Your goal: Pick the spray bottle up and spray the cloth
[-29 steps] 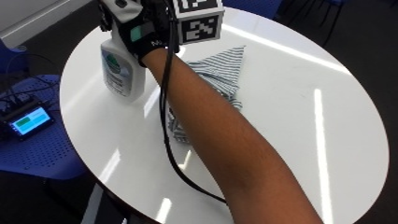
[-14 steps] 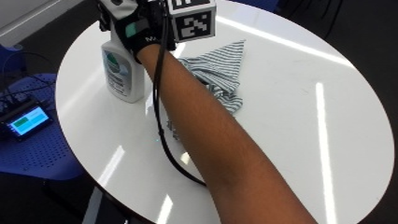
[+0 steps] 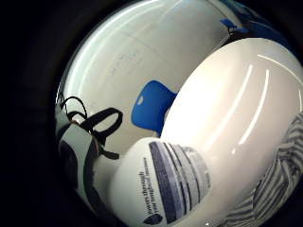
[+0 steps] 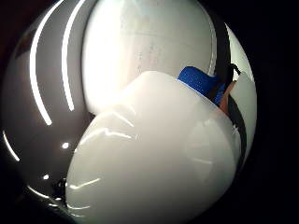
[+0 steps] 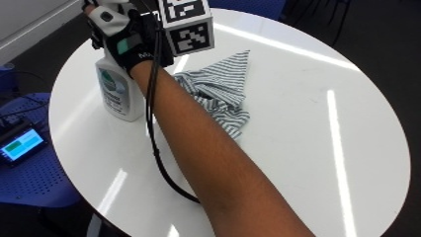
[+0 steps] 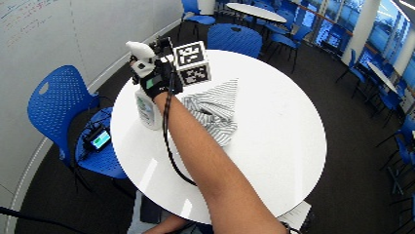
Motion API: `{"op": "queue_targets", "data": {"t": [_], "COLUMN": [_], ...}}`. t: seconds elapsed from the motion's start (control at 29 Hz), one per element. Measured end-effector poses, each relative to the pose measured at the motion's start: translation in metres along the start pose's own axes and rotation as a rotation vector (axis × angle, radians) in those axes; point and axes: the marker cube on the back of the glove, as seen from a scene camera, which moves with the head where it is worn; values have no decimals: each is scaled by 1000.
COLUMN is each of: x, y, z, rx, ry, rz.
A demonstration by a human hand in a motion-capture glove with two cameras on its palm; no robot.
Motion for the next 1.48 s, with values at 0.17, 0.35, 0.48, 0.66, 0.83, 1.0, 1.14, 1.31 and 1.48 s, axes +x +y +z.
{"op": "queue_targets", "data": {"t": [0.17,0.35,0.48,0.66,0.83,1.0,1.14,1.31,1.48], "x": [14,29,44,53,62,67,74,80,82], "y": [3,11,18,21,26,28,33,39,48], "z": [1,1,2,5,9,8,7,10,12], "rx": [-4,-24,-64,-94,-111,-126,-139,-151,-195], "ry": [-1,-13,-45,-60,-80,-83,-60,13,83], "rz": [30,67,112,131,139,136,121,93,92]}}
